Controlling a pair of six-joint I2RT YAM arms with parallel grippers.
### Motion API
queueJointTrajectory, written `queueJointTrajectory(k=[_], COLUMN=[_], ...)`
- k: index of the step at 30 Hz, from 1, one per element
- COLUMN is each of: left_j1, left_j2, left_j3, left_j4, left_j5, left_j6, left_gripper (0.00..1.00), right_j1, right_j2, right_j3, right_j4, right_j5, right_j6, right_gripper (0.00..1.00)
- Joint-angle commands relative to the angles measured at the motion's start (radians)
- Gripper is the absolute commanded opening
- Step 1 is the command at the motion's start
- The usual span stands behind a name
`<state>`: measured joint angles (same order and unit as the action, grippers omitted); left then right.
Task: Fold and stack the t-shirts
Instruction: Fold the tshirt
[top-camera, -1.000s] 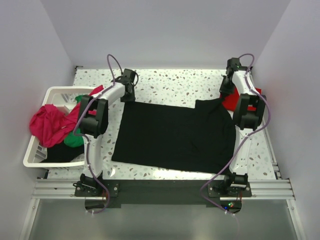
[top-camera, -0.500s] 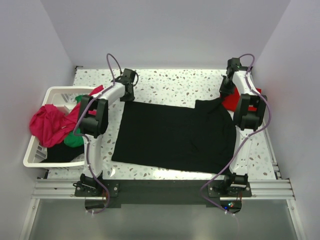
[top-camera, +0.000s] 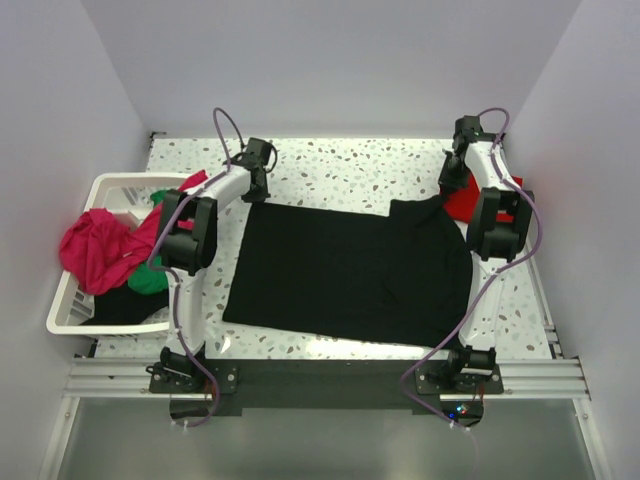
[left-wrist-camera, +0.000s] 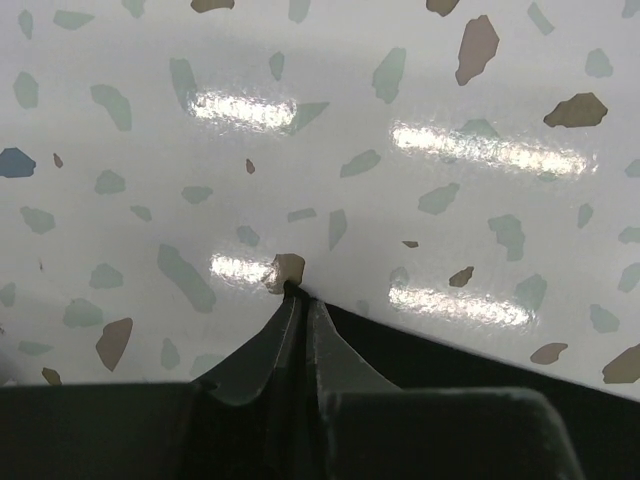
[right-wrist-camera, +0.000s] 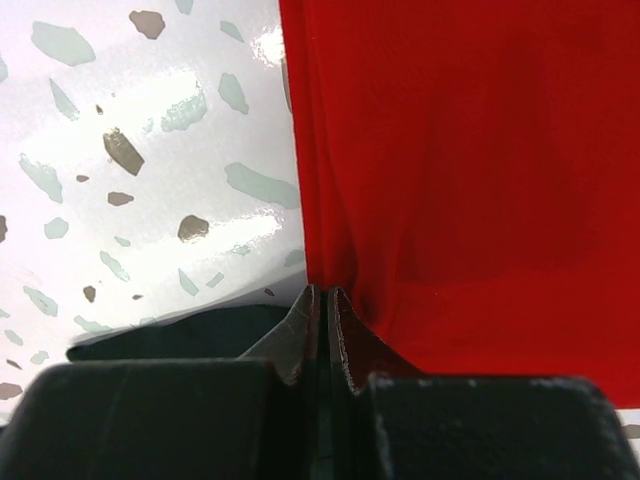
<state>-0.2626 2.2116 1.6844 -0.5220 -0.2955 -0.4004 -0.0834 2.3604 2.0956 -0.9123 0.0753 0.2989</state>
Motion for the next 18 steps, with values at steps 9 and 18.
queueJointTrajectory(k=[9,18], left_j1=[0.008,0.006], left_j2=[-0.026,-0.053], left_j3=[-0.022,0.046], left_j4=[0.076,0.151], left_j5=[0.079,0.157], left_j6=[0.021,0.018], left_gripper=[0.0,0.0], right_j1=[0.001,-0.022], right_j2=[-0.096,-0.056], right_j3=[0.09,0.257], right_j4=[-0.023,-0.056], right_j5=[-0.063,-0.098], right_j6=[0.068,0.101], right_gripper=[0.0,0.0])
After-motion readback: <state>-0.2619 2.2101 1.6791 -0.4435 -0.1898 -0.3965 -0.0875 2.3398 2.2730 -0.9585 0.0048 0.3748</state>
